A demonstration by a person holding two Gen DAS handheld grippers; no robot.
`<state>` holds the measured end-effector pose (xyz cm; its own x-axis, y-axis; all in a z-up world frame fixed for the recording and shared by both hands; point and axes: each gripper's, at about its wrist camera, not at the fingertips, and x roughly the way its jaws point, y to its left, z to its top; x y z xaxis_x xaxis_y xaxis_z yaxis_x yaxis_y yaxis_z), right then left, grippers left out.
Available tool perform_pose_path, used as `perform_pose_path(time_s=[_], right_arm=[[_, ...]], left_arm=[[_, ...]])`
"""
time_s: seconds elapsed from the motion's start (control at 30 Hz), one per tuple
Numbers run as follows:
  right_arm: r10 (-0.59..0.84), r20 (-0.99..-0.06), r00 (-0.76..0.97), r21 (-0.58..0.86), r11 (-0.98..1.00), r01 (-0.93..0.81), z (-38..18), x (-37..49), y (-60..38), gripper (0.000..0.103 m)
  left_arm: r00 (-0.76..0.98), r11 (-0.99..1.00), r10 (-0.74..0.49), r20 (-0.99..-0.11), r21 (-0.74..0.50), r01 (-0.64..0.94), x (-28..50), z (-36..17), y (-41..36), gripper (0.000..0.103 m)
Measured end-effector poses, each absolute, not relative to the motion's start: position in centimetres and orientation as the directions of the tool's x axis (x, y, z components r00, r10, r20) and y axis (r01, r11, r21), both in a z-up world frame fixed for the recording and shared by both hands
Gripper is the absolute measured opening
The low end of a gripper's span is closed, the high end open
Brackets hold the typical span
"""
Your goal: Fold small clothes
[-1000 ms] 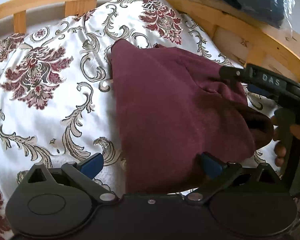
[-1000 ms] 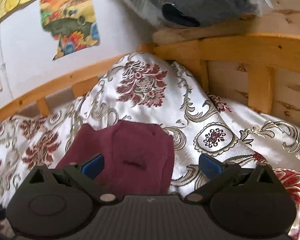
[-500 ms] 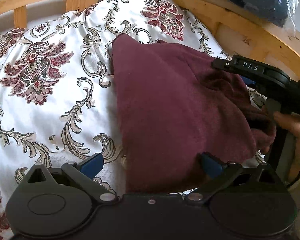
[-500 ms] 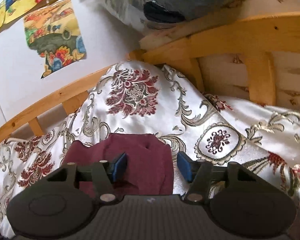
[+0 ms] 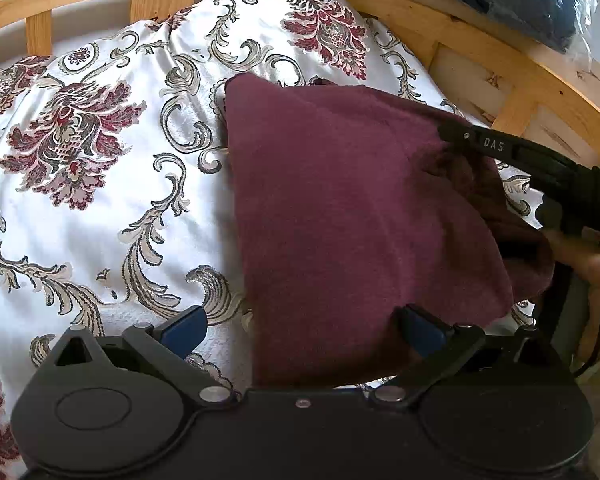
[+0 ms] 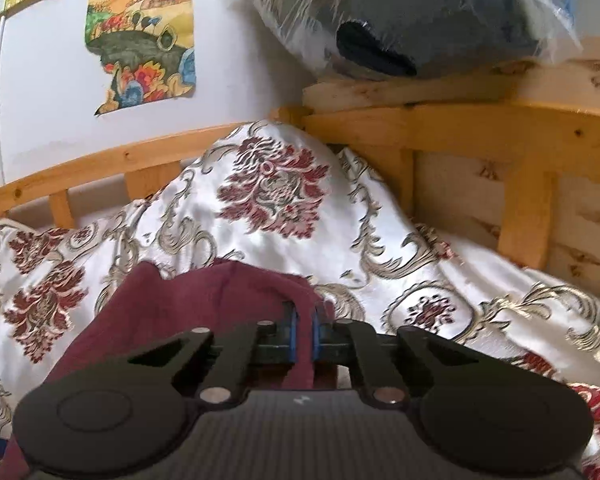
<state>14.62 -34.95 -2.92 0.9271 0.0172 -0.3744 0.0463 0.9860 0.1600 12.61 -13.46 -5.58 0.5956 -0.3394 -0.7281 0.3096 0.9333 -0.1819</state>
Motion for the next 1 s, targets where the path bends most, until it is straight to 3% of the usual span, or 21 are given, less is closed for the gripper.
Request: perform_pose_path(time_s=[0.3, 0.37, 0.53, 0.67, 0.87, 1.0], right_arm=[[0.063, -0.423, 0.904, 0.290, 0.955, 0.069, -4.1, 15.5, -37.0, 0.013], [0.067, -0.424, 0.903, 0.308, 0.948, 0.074, -4.3, 15.5, -37.3, 0.026], [0.093, -0.420, 0.903, 0.368, 0.927, 0.076, -4.6, 15.5, -38.1, 0.036], [0.135, -0.415, 0.900, 0.400, 0.916, 0.046, -4.6, 15.7, -38.4, 0.056], [0.159, -0.412, 0.897, 0.386, 0.922, 0.014, -4.5, 16.4, -38.2, 0.059], [0.209, -0.405, 0.890, 0.336, 0.940, -0.068, -4.1, 19.4, -38.6, 0.059]], left_arm=[[0.592, 0.932, -0.341, -0.730, -0.183, 0.312, 12.6, -5.6, -13.5, 0.102], [0.592, 0.932, -0.341, -0.730, -0.183, 0.312, 12.6, -5.6, -13.5, 0.102], [0.590, 0.933, -0.342, -0.731, -0.187, 0.309, 12.6, -5.6, -13.4, 0.102], [0.580, 0.918, -0.386, -0.717, -0.241, 0.314, 12.6, -5.3, -12.9, 0.102], [0.634, 0.895, -0.445, -0.632, -0.320, 0.309, 12.6, -4.0, -11.5, 0.102], [0.645, 0.910, -0.415, -0.642, -0.310, 0.277, 14.2, -3.4, -11.1, 0.102]])
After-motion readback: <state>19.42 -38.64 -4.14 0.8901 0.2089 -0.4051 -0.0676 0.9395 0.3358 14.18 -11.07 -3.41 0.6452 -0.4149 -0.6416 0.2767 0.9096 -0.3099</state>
